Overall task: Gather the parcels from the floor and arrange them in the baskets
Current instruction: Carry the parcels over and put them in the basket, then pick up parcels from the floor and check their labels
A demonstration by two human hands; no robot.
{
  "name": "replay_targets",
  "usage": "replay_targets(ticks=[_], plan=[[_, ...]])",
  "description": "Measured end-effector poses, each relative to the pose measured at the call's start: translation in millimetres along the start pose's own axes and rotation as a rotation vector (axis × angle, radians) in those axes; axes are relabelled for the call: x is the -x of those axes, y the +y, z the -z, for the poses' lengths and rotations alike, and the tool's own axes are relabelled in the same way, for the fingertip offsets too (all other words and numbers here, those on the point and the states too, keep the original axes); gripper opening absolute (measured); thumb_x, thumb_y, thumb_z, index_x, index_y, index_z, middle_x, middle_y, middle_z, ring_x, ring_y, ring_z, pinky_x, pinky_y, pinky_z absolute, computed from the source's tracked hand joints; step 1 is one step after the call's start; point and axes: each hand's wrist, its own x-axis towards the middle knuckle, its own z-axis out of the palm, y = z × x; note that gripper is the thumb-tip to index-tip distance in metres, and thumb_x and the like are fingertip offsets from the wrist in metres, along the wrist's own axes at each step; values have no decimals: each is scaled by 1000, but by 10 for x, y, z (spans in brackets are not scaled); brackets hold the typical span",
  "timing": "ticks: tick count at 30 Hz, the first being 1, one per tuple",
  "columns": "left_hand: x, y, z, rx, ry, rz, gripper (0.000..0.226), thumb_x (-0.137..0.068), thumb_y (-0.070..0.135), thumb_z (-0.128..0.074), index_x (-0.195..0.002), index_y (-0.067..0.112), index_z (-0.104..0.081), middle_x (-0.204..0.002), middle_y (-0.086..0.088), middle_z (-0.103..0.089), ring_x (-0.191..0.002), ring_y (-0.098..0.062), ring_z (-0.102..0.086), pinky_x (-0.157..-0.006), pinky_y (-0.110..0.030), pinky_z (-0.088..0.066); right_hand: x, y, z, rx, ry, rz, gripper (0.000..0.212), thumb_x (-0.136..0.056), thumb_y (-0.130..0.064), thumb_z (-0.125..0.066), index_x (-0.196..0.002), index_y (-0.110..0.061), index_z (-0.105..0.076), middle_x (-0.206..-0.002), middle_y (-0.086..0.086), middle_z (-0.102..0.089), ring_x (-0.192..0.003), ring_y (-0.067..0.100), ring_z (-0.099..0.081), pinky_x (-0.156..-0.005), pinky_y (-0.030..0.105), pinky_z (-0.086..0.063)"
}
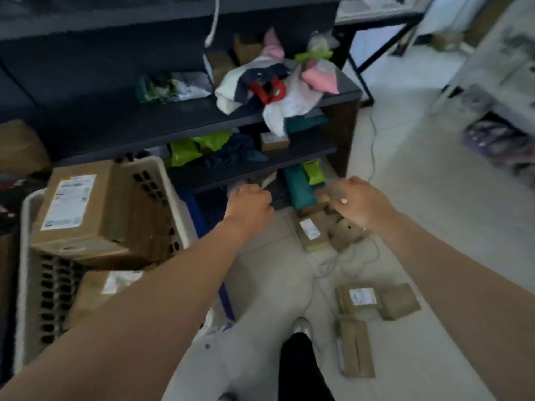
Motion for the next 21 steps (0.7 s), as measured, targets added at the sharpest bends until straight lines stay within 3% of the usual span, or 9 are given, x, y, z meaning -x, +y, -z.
replay_targets(ticks=[7,15,21], plan=[[-1358,973,-839,-184,-197,-87,33,-95,29,-43,-116,11,-62,-121,-13,-58,-115,-30,-52,-96,-38,-40,-459,1748,-522,-4,-208,-269,46,-95,-31,-53,-139,-18,-46,-129,15,-46,-121,36,-49,-96,41,-45],[-2972,1479,-2361,-116,-297,-112,33,-95,29,-43,-117,11,-60,-123,-11,-54,-119,-28,-46,-99,-35,-34,-1875,2738,-1693,4,-354,-199,46,-93,-27,-51,-137,-14,-45,-128,15,-47,-119,34,-48,-92,40,-46],[-3671,1103,-4043,-182,-393,-101,40,-96,30,-41,-130,14,-56,-133,-9,-49,-125,-25,-42,-103,-36,-33,-2790,3044,-3388,-39,-438,-145,45,-94,-29,-48,-138,-20,-43,-130,11,-47,-119,31,-48,-92,42,-45]])
